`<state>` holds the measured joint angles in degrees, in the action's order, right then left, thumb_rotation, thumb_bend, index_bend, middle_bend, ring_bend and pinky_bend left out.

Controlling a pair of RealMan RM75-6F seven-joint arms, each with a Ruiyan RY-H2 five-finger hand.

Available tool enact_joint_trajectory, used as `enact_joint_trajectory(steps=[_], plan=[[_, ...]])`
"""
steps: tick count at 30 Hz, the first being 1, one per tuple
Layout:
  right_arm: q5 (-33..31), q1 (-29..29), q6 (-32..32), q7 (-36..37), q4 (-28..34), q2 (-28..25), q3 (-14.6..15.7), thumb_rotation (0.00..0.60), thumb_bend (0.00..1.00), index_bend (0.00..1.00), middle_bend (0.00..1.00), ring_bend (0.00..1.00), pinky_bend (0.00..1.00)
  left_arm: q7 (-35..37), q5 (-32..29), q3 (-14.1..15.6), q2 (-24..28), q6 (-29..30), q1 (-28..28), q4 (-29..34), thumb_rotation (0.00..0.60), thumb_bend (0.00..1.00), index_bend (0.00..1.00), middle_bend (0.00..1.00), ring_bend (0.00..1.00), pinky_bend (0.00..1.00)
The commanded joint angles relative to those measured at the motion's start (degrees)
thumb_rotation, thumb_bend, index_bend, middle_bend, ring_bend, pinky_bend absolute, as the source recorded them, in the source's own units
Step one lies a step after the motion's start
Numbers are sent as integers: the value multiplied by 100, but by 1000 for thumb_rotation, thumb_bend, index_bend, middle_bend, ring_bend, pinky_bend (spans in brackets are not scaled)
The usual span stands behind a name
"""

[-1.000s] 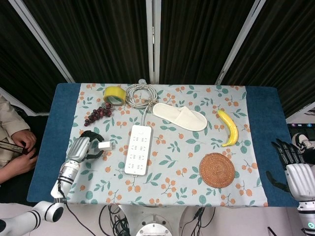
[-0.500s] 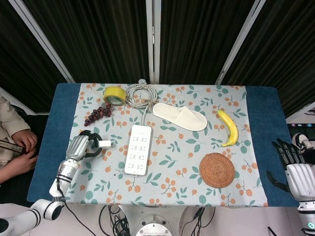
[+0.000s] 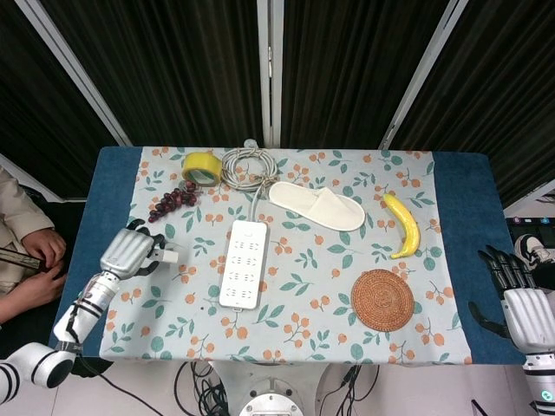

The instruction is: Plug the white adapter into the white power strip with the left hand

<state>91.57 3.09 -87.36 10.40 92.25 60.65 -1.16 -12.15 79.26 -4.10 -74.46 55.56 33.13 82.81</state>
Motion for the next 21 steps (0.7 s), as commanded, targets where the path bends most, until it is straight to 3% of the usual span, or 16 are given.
enact_joint_trajectory(steps=[1, 9, 21], plan=[[3, 4, -3, -4, 5, -2, -5, 600, 245, 0, 7, 0, 0, -1342, -884, 39, 364, -709, 366, 743, 600, 472, 590, 615, 380, 181], [-29, -35, -31, -14, 21, -22, 3, 600, 246, 0, 7, 0, 0, -2543, -1787, 85, 138, -550, 596, 1072, 600, 446, 546, 598, 380, 170], [-36, -47, -28, -25, 37, -36, 5, 600, 245, 0, 7, 0, 0, -2965, -2070, 206, 16, -258, 742, 1253, 600, 418, 449, 536, 377, 168]])
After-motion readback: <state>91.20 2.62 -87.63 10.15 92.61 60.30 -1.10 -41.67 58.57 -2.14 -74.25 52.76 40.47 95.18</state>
